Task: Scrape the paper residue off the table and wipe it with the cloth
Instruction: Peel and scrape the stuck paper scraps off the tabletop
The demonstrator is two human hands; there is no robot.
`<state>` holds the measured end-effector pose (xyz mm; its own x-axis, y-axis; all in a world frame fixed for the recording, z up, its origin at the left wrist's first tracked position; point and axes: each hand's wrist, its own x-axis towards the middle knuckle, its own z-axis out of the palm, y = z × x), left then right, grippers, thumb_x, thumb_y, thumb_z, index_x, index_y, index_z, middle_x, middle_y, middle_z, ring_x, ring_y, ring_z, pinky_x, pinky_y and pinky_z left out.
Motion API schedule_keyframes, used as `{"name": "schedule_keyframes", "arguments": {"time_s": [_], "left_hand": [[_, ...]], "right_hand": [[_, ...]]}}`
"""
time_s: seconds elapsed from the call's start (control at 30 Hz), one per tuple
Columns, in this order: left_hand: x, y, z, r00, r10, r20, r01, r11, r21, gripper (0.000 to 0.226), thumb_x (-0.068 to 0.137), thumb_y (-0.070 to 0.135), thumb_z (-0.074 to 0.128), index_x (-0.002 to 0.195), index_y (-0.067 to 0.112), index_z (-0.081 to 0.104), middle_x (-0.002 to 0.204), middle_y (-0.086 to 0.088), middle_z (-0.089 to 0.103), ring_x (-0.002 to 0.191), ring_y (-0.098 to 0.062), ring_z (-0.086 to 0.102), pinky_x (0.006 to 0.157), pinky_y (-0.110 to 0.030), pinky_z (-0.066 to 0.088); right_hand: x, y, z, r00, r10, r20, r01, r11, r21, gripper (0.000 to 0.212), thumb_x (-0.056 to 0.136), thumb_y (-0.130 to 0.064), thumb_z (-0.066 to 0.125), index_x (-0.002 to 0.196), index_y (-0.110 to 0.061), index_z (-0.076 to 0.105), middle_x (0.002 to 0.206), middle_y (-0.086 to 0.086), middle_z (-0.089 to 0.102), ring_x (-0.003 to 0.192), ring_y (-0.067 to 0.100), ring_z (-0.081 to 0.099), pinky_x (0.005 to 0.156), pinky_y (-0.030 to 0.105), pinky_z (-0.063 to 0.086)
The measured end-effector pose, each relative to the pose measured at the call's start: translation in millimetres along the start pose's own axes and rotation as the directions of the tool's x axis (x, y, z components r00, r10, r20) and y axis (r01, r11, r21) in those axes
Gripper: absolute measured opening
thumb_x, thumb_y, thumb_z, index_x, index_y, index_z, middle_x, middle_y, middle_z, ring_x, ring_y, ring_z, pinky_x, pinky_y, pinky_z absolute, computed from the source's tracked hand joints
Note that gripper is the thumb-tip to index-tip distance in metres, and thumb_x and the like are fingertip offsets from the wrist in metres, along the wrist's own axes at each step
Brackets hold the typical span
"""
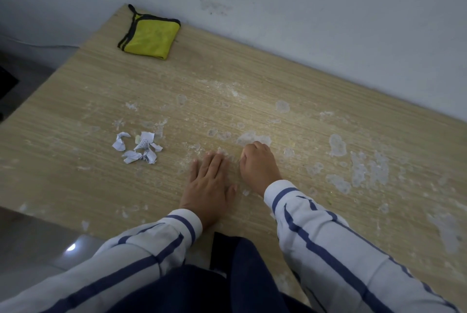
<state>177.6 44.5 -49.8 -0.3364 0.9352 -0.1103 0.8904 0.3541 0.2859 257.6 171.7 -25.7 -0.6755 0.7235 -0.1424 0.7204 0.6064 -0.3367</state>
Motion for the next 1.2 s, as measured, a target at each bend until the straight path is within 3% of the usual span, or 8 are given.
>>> {"name": "schedule_keyframes", "arguments": {"time_s": [0.13, 0.27, 0.57, 0.67, 0.77, 0.87, 1.03, 1.2], "left_hand": [[-1, 0, -1, 1.000, 0.000, 0.012, 0.000, 1.000, -0.001, 0.071, 0.090, 0.052, 0.018, 0.149, 0.014, 0.014, 0.158, -0.005, 0.012, 0.146, -0.022, 0.001, 0.112, -0.041, -0.010], [2, 2, -6, 0.999, -0.028, 0.021, 0.029, 0.997, -0.069, 0.068, 0.092, 0.048, 0.036, 0.149, 0.016, 0.017, 0.157, -0.002, 0.014, 0.146, -0.021, 0.003, 0.116, -0.042, -0.005], [30, 7, -47, 0.984, -0.174, -0.039, 0.144, 0.906, -0.397, 0.036, 0.092, 0.024, 0.043, 0.126, 0.019, 0.055, 0.128, -0.002, 0.055, 0.118, -0.022, 0.049, 0.104, -0.038, 0.037], [34, 4, -60, 0.980, -0.201, -0.002, 0.163, 0.801, -0.576, 0.027, 0.095, 0.024, 0.042, 0.107, 0.017, 0.066, 0.103, -0.001, 0.065, 0.093, -0.019, 0.060, 0.081, -0.033, 0.048], [31, -3, -72, 0.962, -0.269, 0.040, 0.221, 0.689, -0.691, 0.032, 0.096, 0.029, 0.040, 0.079, 0.016, 0.064, 0.070, -0.002, 0.061, 0.064, -0.020, 0.055, 0.058, -0.030, 0.041], [25, -20, -84, 0.942, -0.329, 0.072, 0.278, 0.637, -0.719, 0.029, 0.094, 0.037, 0.044, 0.086, 0.020, 0.066, 0.074, 0.002, 0.066, 0.068, -0.016, 0.060, 0.063, -0.031, 0.047], [19, -67, -103, 0.881, -0.464, 0.087, 0.383, 0.594, -0.707, 0.021, 0.092, 0.028, 0.050, 0.103, 0.020, 0.065, 0.086, 0.006, 0.064, 0.074, -0.008, 0.057, 0.065, -0.026, 0.047], [12, -117, -114, 0.854, -0.508, 0.117, 0.431, 0.563, -0.705, 0.020, 0.092, 0.027, 0.050, 0.099, 0.020, 0.068, 0.078, 0.002, 0.070, 0.071, -0.013, 0.063, 0.073, -0.032, 0.054]], "right_hand": [[6, -2, -5, 0.992, 0.121, -0.036, -0.114, 0.980, 0.160, 0.021, 0.089, -0.010, 0.039, 0.069, -0.010, 0.043, 0.077, 0.005, 0.046, 0.072, 0.021, 0.046, 0.064, 0.032, 0.040], [7, -2, -22, 0.960, 0.279, -0.007, -0.243, 0.850, 0.468, 0.033, 0.088, -0.007, 0.042, 0.058, -0.015, 0.029, 0.058, 0.001, 0.032, 0.051, 0.014, 0.028, 0.047, 0.026, 0.023], [-8, -15, -34, 0.983, 0.180, -0.043, -0.132, 0.846, 0.517, 0.037, 0.090, -0.010, 0.047, 0.058, -0.016, 0.029, 0.056, -0.001, 0.031, 0.051, 0.013, 0.030, 0.050, 0.027, 0.027], [-9, -28, -32, 0.988, 0.140, -0.070, -0.088, 0.866, 0.493, 0.033, 0.088, -0.013, 0.049, 0.059, -0.016, 0.032, 0.063, -0.001, 0.036, 0.056, 0.012, 0.034, 0.053, 0.027, 0.029], [-9, -47, -29, 0.996, 0.075, -0.053, -0.043, 0.888, 0.458, 0.029, 0.091, -0.019, 0.049, 0.064, -0.008, 0.044, 0.069, 0.003, 0.042, 0.060, 0.014, 0.037, 0.056, 0.029, 0.031], [-5, -68, -24, 0.999, 0.016, -0.049, 0.009, 0.882, 0.471, 0.025, 0.092, -0.019, 0.049, 0.076, -0.001, 0.056, 0.078, 0.007, 0.050, 0.069, 0.018, 0.046, 0.063, 0.029, 0.039], [11, -107, -10, 0.996, -0.084, -0.009, 0.077, 0.854, 0.514, 0.015, 0.089, -0.016, 0.055, 0.090, -0.013, 0.069, 0.082, 0.000, 0.050, 0.074, 0.010, 0.047, 0.063, 0.013, 0.035], [27, -147, 2, 0.995, 0.046, 0.089, -0.095, 0.725, 0.682, 0.015, 0.085, -0.018, 0.058, 0.099, -0.014, 0.062, 0.097, 0.000, 0.061, 0.089, 0.014, 0.058, 0.076, 0.021, 0.043]]}}
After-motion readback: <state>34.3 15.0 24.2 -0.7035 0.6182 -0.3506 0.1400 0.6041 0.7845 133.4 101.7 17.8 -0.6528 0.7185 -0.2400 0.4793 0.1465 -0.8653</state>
